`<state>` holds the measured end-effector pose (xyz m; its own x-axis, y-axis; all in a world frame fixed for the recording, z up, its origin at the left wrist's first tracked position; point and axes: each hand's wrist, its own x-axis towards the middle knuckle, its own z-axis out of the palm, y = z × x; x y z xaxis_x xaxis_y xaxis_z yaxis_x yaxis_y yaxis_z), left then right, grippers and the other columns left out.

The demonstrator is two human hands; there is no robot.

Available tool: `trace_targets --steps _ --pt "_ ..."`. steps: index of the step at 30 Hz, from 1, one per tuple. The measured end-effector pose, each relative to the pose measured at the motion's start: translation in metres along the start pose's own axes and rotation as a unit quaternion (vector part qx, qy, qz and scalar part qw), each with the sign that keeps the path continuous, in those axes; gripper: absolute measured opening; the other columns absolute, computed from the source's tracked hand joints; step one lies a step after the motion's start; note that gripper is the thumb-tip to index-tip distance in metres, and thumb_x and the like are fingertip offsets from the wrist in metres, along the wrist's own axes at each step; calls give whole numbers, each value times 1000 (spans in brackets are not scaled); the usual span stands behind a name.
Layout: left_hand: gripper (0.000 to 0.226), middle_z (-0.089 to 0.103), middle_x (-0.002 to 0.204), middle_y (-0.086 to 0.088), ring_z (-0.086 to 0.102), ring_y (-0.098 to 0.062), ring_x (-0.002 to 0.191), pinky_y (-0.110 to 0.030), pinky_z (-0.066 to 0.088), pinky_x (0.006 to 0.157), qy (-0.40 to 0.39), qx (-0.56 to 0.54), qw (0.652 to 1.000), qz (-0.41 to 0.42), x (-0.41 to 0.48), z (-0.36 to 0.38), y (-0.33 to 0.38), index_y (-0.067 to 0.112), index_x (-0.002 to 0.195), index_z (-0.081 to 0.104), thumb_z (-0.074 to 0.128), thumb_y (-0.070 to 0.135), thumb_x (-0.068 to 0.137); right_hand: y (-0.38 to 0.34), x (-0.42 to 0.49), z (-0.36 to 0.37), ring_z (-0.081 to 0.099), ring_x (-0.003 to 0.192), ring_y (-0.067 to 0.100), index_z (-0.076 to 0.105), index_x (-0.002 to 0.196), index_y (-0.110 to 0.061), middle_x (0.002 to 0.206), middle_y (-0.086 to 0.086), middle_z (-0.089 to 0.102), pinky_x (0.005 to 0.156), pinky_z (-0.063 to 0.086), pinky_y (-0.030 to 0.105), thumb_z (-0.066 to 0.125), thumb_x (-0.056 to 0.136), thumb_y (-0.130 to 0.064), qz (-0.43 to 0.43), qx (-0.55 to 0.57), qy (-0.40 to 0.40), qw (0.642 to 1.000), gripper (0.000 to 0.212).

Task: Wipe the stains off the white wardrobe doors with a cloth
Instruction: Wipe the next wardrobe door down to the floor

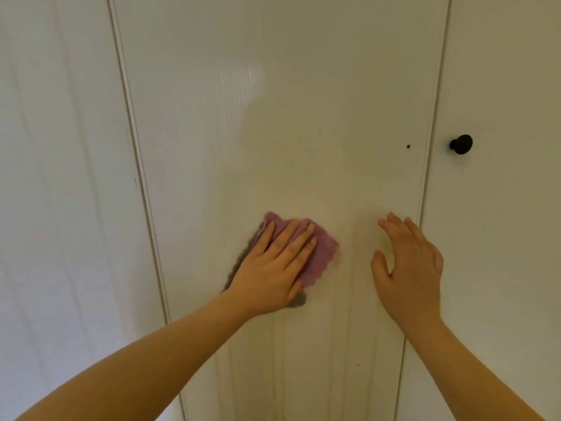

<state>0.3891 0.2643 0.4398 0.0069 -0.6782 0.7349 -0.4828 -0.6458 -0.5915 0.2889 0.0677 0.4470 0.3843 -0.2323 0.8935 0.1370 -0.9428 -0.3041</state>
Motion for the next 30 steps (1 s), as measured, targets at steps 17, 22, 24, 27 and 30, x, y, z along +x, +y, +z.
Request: trace_targets --steps 17,22,24,27,30 --pt "38 50 135 -23 33 -42 130 -51 22 110 158 -3 973 -167 59 -20 -45 3 129 51 43 5 92 70 15 8 7 141 21 9 145 -17 152 -1 7 112 13 43 18 90 -45 40 -72 -48 995 63" --pt "34 55 131 -17 43 -39 127 -53 34 105 202 -4 976 -82 88 -7 -16 7 125 54 54 4 90 81 10 21 13 140 26 4 145 -14 150 1 7 111 14 40 25 92 -44 16 -101 -6 995 64" --pt "35 52 135 -13 41 -35 129 -52 29 108 156 10 987 -36 80 7 8 8 127 52 53 6 91 85 11 21 16 138 26 6 145 -12 150 4 11 108 13 38 28 92 -44 5 -118 4 993 65" --pt "35 48 138 -14 39 -35 130 -51 30 110 157 -18 987 -26 70 9 14 4 129 50 50 2 94 86 11 25 15 137 26 7 145 -10 149 6 15 108 12 37 29 92 -43 -7 -132 16 991 66" --pt "31 48 137 -17 39 -38 129 -51 33 108 176 -61 981 -59 80 4 16 0 127 50 46 3 97 85 12 29 17 137 29 12 145 -8 150 9 19 109 10 39 29 91 -41 -6 -134 22 991 65"
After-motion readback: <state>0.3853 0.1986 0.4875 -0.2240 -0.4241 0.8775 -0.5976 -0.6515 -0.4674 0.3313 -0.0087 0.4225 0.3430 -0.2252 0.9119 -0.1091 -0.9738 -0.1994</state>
